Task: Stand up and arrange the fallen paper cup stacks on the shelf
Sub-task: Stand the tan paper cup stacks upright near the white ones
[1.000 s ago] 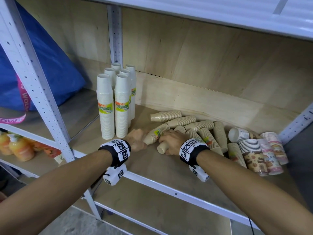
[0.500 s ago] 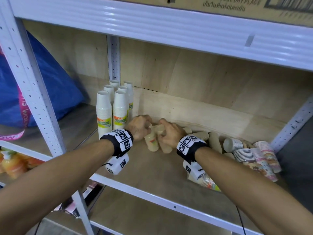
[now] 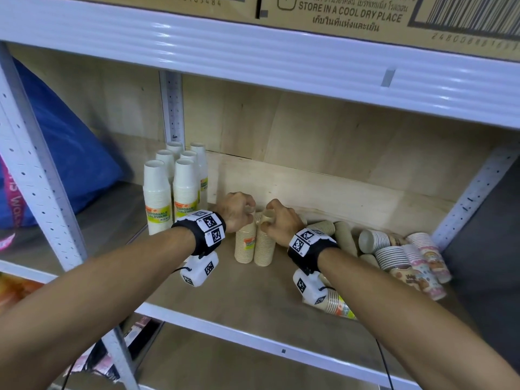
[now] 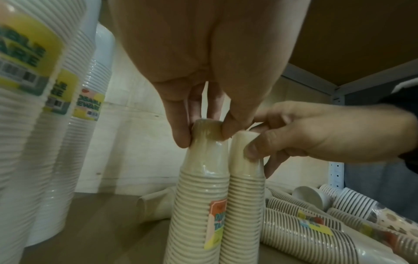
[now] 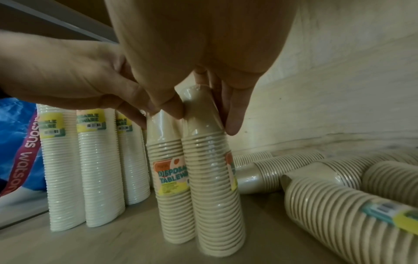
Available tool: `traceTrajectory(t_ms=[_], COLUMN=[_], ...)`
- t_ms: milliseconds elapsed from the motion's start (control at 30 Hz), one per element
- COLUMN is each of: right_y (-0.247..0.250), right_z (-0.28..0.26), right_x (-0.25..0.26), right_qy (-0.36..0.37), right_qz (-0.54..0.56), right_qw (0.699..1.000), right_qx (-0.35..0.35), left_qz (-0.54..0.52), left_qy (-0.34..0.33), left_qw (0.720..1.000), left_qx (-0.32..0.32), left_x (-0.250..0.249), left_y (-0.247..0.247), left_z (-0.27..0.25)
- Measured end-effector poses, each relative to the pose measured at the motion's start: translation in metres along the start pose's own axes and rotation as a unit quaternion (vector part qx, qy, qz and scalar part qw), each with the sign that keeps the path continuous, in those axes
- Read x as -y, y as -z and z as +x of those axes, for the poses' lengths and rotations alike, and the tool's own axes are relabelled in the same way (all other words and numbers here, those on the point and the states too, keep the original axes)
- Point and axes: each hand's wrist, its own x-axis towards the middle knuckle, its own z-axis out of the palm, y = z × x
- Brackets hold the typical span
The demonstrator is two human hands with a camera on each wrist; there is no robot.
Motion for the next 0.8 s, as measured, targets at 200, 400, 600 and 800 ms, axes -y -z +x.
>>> traceTrajectory(t_ms=[200,400,600,800], right_y=[0.005,0.008,0.006,0.005], right_z=[0.005,0.012,0.019,0.024], right_x=[-0.001,0.001,0.005,0.005], right_qy=[-0.003,0.017,-0.001,-0.019], right_qz=[-0.022,-0.015,-0.058,-0.091], right_qw=[1.0,0.999,0.998,0.996], right_qx=[0.008,0.032,0.025,0.007], left_qz=[-0.011,0.0,-0.017,-0.028], left_qy=[0.003,0.0,0.009,0.006], left_qw=[1.0,1.0,0.999,0.999], left_qx=[0.008,0.022,0.037,0.038], left_x=[-0.004,-0.003,-0.001,0.001], left_y=[-0.003,-0.002,0.0,0.001], left_z=[0.005,0.011,0.013,0.013])
